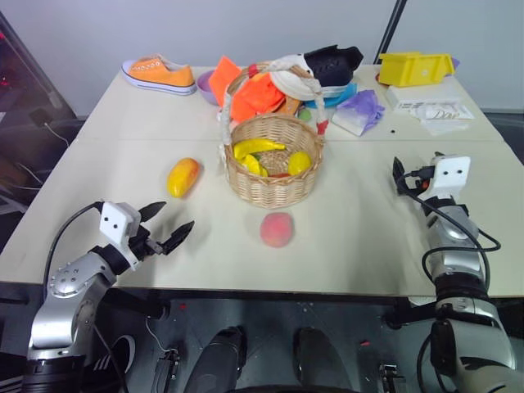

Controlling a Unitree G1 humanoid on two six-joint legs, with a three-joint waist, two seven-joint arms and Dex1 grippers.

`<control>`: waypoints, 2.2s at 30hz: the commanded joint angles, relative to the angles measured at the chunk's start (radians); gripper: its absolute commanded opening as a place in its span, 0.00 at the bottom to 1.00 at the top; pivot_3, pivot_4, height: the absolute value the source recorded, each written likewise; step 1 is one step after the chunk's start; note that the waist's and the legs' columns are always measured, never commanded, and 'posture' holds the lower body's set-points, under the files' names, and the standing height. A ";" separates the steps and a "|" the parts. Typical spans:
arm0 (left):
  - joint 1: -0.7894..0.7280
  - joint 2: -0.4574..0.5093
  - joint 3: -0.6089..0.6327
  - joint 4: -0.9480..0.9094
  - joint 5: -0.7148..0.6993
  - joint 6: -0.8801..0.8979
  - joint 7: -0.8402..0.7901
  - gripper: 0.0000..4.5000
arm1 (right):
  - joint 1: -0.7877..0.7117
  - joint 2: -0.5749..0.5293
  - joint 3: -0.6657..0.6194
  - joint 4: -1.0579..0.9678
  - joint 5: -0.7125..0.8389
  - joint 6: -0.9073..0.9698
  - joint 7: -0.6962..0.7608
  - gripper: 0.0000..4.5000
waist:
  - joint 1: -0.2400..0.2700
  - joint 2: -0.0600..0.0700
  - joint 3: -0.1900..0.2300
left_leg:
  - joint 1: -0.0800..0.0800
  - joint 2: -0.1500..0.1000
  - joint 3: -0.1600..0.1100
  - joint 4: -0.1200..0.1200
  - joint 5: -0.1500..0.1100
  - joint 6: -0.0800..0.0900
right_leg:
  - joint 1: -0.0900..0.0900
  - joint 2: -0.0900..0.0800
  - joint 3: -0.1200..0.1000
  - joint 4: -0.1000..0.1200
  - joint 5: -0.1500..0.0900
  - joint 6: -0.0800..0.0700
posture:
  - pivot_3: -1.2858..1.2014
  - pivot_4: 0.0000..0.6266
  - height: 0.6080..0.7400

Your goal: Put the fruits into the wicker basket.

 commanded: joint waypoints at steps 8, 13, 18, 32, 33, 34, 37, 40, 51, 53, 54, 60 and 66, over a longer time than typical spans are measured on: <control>-0.040 0.020 0.018 -0.008 0.017 -0.036 0.014 1.00 | 0.004 -0.001 -0.003 -0.068 0.003 0.014 0.008 1.00 | 0.001 0.000 0.000 | 0.000 0.000 0.000 0.000 0.000 0.000 | 0.000 0.000 0.000 0.000 0.000 0.000 | 0.52 0.24 1.00; -0.047 0.000 0.021 -0.005 0.005 -0.051 0.015 1.00 | 0.010 0.006 0.004 -0.090 -0.002 0.012 0.012 1.00 | -0.001 0.000 0.000 | 0.000 0.000 0.000 0.000 0.000 0.000 | 0.000 0.000 0.000 0.000 0.000 0.000 | 0.52 0.24 1.00; -0.050 0.003 0.028 -0.007 -0.024 -0.056 -0.018 1.00 | 0.009 0.008 0.001 -0.094 0.001 0.018 0.010 1.00 | 0.001 0.000 0.000 | 0.000 0.000 0.000 0.000 0.000 0.000 | 0.000 0.000 0.000 0.000 0.000 0.000 | 0.52 0.24 1.00; -0.047 -0.006 0.028 0.005 -0.018 -0.115 -0.047 1.00 | 0.034 0.013 -0.003 -0.142 0.022 0.026 0.042 1.00 | 0.001 0.000 0.000 | 0.000 0.000 0.000 0.000 0.000 0.000 | 0.000 0.000 0.000 0.000 0.000 0.000 | 0.52 0.24 1.00; -0.042 -0.004 0.034 0.008 -0.022 -0.124 -0.054 1.00 | 0.055 0.017 -0.008 -0.187 0.046 0.008 0.072 1.00 | 0.002 0.000 0.000 | 0.000 0.000 0.000 0.000 0.000 0.000 | 0.000 0.000 0.000 0.000 0.000 0.000 | 0.52 0.24 1.00; -0.038 0.000 0.041 0.012 -0.029 -0.128 -0.059 1.00 | 0.083 0.025 -0.017 -0.253 0.101 -0.001 0.126 1.00 | 0.002 0.000 0.000 | 0.000 0.000 0.000 0.000 0.000 0.000 | 0.000 0.000 0.000 0.000 0.000 0.000 | 0.52 0.24 1.00; -0.030 0.006 0.066 0.028 -0.042 -0.149 -0.070 1.00 | 0.198 0.016 -0.011 -0.440 0.196 0.040 0.247 1.00 | 0.004 0.000 0.000 | 0.000 0.000 0.000 -0.001 0.000 0.000 | -0.001 0.000 0.000 0.000 0.000 0.000 | 0.52 0.24 1.00; -0.003 0.012 0.121 0.043 -0.073 -0.171 -0.088 1.00 | 0.345 0.016 -0.015 -0.650 0.280 0.142 0.284 1.00 | 0.005 0.000 0.000 | 0.000 0.000 -0.001 -0.001 0.000 0.000 | 0.000 0.000 0.000 0.000 0.000 0.000 | 0.52 0.24 1.00; 0.000 0.025 0.139 0.110 -0.066 -0.229 -0.141 1.00 | 0.631 -0.039 0.052 -0.976 0.392 0.284 0.492 1.00 | 0.006 0.000 0.000 | 0.000 0.000 0.000 0.000 -0.001 0.000 | 0.000 -0.001 0.001 -0.001 -0.002 -0.004 | 0.52 0.24 1.00; -0.004 0.025 0.138 0.111 -0.066 -0.233 -0.146 1.00 | 0.626 -0.041 0.055 -0.964 0.388 0.278 0.514 1.00 | 0.007 0.000 0.000 | 0.000 0.000 0.000 0.000 -0.001 0.000 | 0.000 -0.001 0.000 -0.001 -0.003 -0.004 | 0.52 0.24 1.00; -0.004 0.026 0.138 0.110 -0.064 -0.239 -0.148 1.00 | 0.625 -0.050 0.065 -0.962 0.379 0.273 0.538 1.00 | 0.008 0.000 0.000 | 0.000 0.000 0.000 0.000 -0.001 0.000 | 0.000 -0.001 0.000 -0.001 -0.002 -0.004 | 0.52 0.24 1.00; 0.012 0.043 0.128 0.092 -0.090 -0.208 -0.193 1.00 | 0.569 -0.102 0.126 -0.959 0.359 0.297 0.641 1.00 | 0.005 0.000 0.000 | -0.001 0.000 0.000 0.000 -0.001 0.000 | 0.000 -0.001 0.000 -0.002 -0.002 -0.003 | 0.52 0.24 1.00; 0.058 0.111 0.097 0.019 -0.121 -0.195 -0.332 1.00 | 0.360 -0.165 0.314 -0.928 0.261 0.357 0.766 1.00 | 0.006 0.000 0.000 | -0.001 0.002 0.000 0.000 -0.001 0.000 | 0.000 -0.001 -0.001 -0.002 -0.003 -0.004 | 0.52 0.24 1.00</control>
